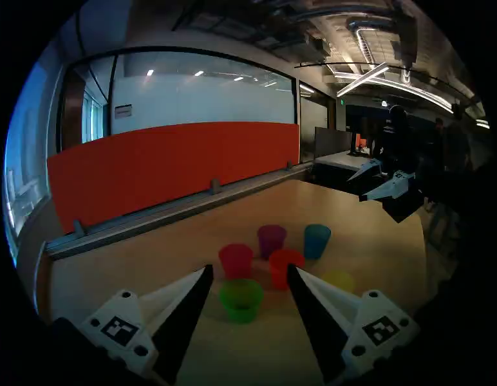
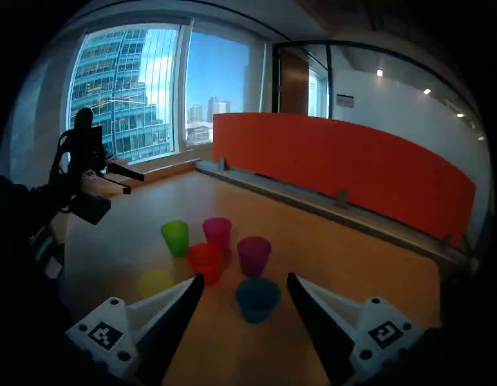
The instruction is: Pour water
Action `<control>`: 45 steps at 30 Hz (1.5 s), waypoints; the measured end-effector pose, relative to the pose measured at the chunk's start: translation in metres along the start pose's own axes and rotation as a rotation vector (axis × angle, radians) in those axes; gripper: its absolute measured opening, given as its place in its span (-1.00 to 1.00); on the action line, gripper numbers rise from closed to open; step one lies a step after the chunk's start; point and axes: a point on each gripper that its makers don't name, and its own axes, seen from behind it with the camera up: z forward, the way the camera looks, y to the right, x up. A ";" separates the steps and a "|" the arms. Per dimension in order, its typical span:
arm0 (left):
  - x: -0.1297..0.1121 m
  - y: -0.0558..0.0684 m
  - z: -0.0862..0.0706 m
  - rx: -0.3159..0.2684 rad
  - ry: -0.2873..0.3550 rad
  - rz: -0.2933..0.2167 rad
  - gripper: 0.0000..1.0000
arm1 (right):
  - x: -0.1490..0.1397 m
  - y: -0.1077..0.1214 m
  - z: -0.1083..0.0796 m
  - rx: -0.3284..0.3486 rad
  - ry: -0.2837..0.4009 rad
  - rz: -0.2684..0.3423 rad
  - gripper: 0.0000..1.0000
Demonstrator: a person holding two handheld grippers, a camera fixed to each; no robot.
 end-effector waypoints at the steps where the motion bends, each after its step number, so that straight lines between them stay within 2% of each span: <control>1: -0.003 0.000 0.002 -0.001 -0.005 0.000 0.69 | -0.003 0.001 0.002 0.000 -0.005 0.001 0.99; 16: -0.055 0.002 0.030 -0.019 -0.111 -0.004 0.69 | -0.050 0.013 0.032 0.004 -0.083 0.009 0.99; 29: -0.098 -0.001 0.044 -0.030 -0.206 0.004 0.69 | -0.083 0.013 0.058 0.016 -0.157 -0.008 1.00; 39: -0.120 -0.002 0.057 -0.048 -0.272 0.008 0.69 | -0.099 0.017 0.075 0.017 -0.195 -0.004 1.00; 45: -0.131 -0.008 0.068 -0.045 -0.314 0.013 0.69 | -0.108 0.019 0.082 0.017 -0.217 0.001 1.00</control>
